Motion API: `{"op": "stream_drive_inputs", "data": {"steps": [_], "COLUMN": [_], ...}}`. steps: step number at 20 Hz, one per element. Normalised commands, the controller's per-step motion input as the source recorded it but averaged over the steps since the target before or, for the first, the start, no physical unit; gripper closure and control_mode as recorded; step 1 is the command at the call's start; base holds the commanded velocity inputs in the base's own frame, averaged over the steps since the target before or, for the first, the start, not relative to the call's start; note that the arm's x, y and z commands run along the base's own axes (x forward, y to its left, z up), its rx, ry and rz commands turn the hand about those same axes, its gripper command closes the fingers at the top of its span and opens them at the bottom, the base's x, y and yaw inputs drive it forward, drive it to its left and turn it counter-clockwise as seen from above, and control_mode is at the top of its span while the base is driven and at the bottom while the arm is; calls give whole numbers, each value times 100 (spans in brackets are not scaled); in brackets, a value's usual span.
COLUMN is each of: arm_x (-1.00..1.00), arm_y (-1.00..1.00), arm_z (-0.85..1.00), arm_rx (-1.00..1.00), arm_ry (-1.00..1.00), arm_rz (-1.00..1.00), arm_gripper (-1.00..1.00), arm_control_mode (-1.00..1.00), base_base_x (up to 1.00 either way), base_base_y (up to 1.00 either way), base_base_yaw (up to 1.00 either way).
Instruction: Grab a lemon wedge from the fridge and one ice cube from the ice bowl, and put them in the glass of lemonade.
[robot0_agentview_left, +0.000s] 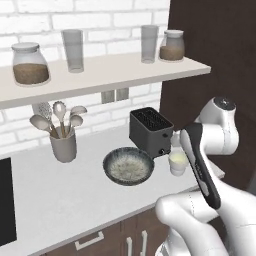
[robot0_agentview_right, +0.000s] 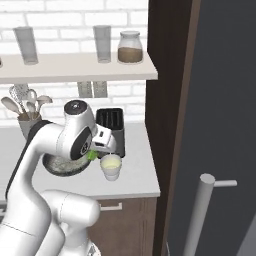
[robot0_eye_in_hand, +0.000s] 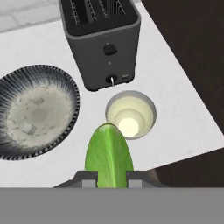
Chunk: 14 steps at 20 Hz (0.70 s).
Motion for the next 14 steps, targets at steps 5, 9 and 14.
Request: {"op": "stream_drive_inputs", "data": {"steps": [5, 9, 14], "arm_x": [47, 50, 17], "arm_y": [-1, 0, -9], "arm_z": [-28, -25, -17], "arm_rx": [0, 0, 0], "arm_ry": [6, 10, 10], "arm_rz": [-1, -1, -2], "arm_gripper": [100, 100, 100], "arm_control_mode": [-100, -100, -100], "base_base_x": [0, 0, 0], "base_base_y": [0, 0, 0], "base_base_yaw": [0, 0, 0]}}
